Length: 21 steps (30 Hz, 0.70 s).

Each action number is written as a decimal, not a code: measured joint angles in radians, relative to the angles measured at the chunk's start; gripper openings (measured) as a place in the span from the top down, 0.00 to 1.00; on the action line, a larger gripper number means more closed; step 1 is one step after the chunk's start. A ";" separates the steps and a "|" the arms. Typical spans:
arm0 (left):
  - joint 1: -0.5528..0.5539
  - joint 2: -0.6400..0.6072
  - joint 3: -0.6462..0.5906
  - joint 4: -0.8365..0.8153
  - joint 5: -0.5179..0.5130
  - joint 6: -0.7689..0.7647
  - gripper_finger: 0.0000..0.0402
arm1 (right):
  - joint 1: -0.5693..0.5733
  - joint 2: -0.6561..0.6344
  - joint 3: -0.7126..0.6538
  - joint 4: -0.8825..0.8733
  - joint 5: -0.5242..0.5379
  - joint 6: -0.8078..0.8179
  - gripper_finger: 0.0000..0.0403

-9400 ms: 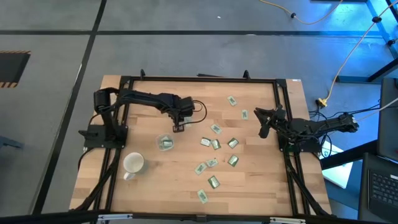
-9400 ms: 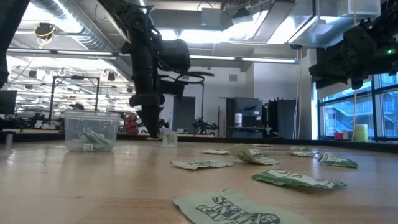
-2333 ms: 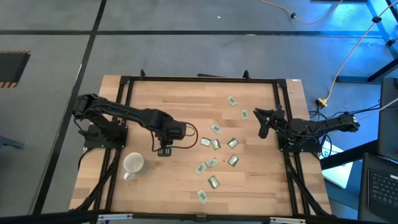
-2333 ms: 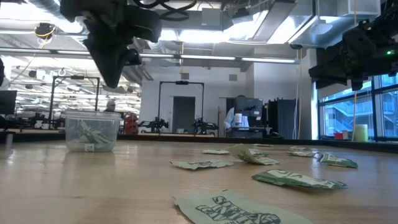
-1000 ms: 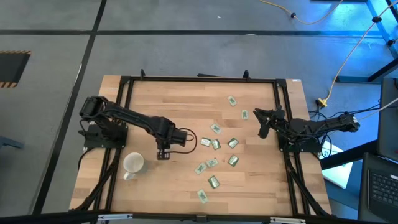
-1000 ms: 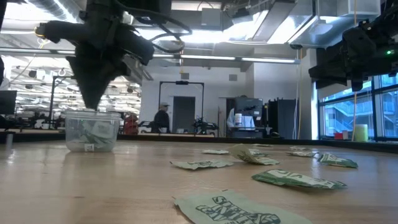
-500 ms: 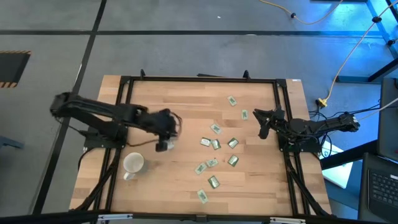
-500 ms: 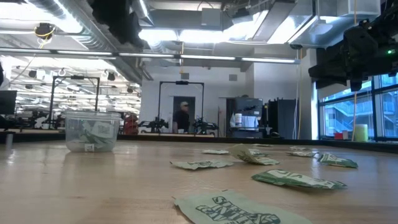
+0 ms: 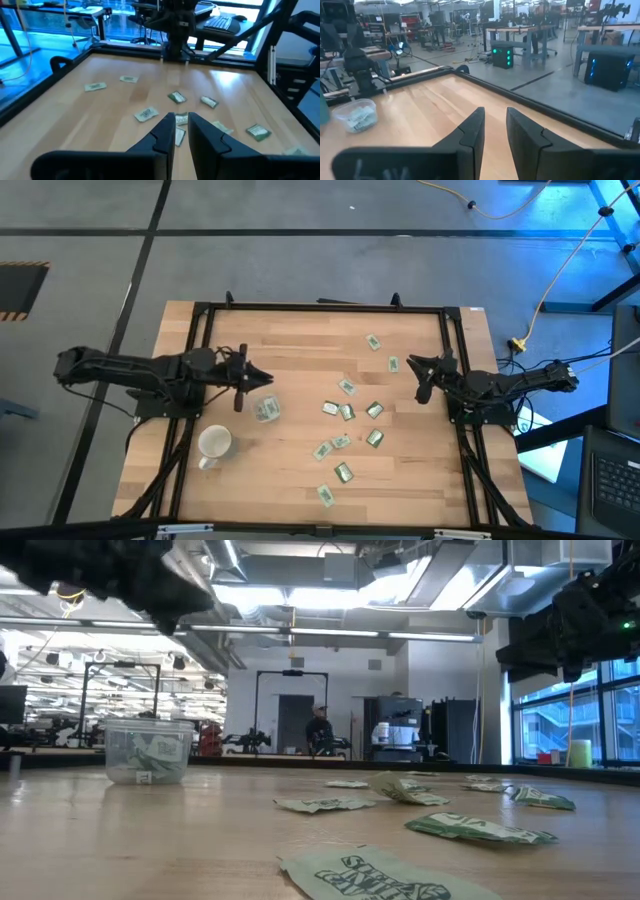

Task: Pick and place Stevia / Truvia into bins
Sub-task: Put the green stevia packet into the transparent container

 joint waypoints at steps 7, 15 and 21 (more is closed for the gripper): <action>0.000 -0.082 -0.091 0.008 -0.030 0.024 0.89 | 0.000 0.000 0.000 0.007 0.001 -0.041 0.79; 0.000 -0.081 -0.108 0.007 -0.057 0.122 0.89 | 0.000 0.000 0.000 0.001 0.009 -0.011 0.79; 0.000 -0.081 -0.108 0.008 -0.059 0.149 0.89 | 0.000 0.000 0.000 0.000 0.004 0.016 0.79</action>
